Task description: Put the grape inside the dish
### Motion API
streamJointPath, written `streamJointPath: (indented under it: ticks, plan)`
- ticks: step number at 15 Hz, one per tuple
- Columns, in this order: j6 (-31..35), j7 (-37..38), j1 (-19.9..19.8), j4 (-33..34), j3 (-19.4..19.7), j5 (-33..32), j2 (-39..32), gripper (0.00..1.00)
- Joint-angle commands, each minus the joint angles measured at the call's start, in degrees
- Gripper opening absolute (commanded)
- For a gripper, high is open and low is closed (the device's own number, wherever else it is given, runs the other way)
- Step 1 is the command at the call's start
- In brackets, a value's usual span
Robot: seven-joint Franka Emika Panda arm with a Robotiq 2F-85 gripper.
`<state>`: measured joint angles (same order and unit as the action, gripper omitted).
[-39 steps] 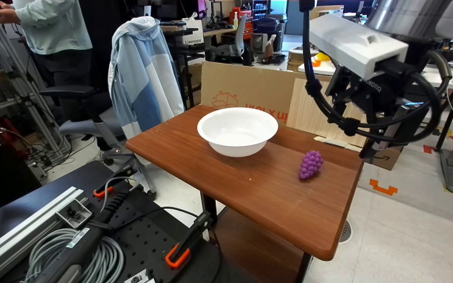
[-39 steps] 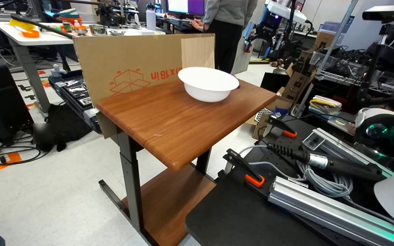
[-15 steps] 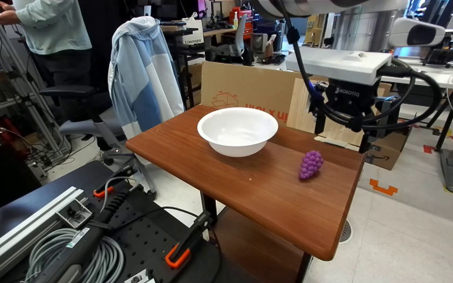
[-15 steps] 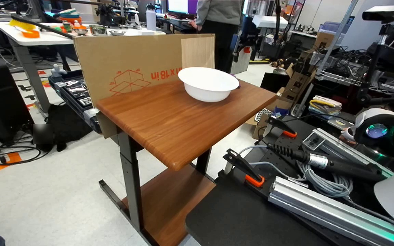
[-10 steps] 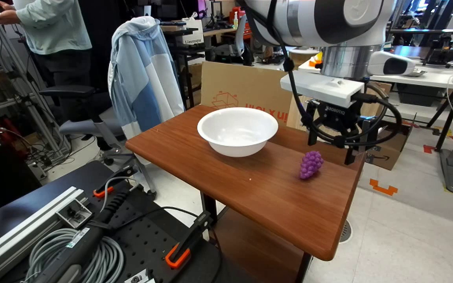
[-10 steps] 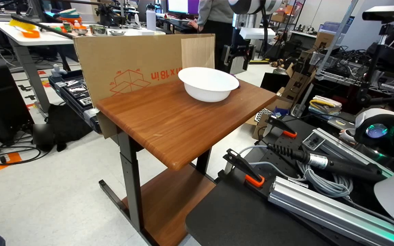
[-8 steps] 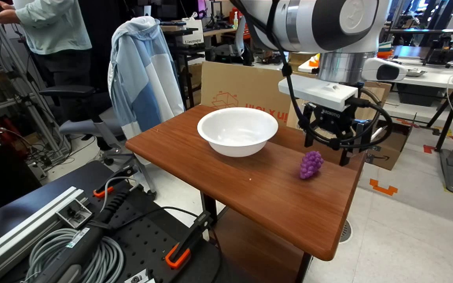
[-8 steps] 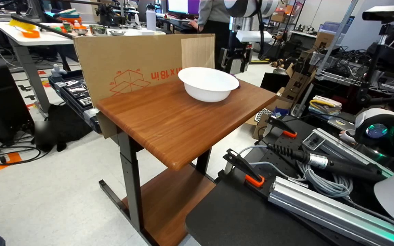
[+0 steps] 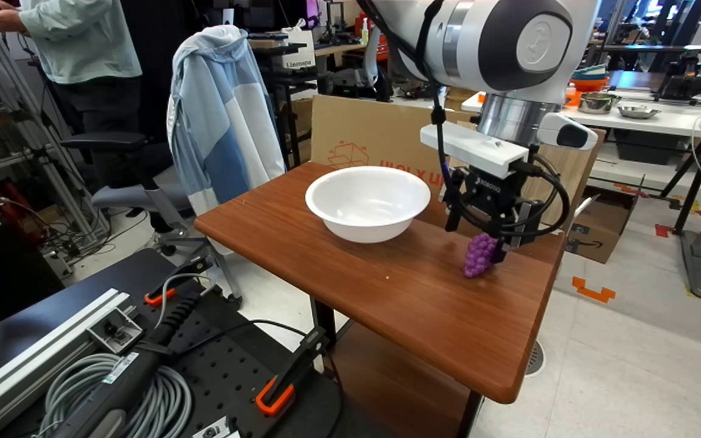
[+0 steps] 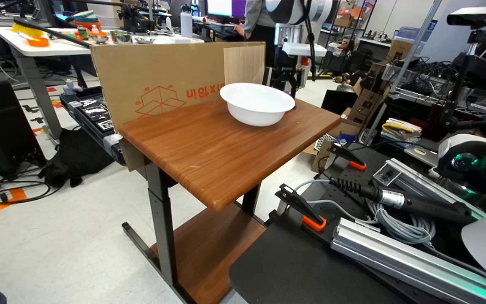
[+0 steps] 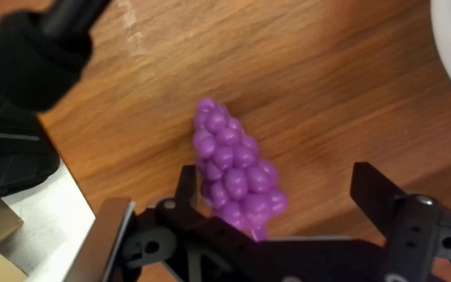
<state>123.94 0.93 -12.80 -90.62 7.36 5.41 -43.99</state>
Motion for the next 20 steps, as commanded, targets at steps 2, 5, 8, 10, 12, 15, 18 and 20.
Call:
streamJointPath:
  ticks: [2, 5, 8, 10, 12, 15, 18, 20]
  plan:
    - [-4.94, 0.14, -3.41, 4.92, -0.18, 2.64, -4.44, 0.72]
    - [-6.34, 0.08, -4.72, 5.56, -0.01, 3.75, -4.56, 0.50]
    - [-3.89, -0.88, -4.44, 2.59, -0.20, 3.48, -1.71, 0.28]
    - [-1.36, -2.15, -3.61, -1.13, -0.37, 2.81, 1.49, 0.14]
    - [3.35, -4.92, -2.52, -7.80, -0.73, 2.00, 6.91, 0.10]
    - [11.19, -9.03, -0.83, -15.85, -1.71, 1.09, 13.91, 0.00]
    - [17.26, -10.60, 1.75, -24.13, -3.11, 0.13, 20.79, 0.00]
    - [18.86, -10.26, 3.50, -28.53, -4.12, -0.43, 23.90, 0.00]
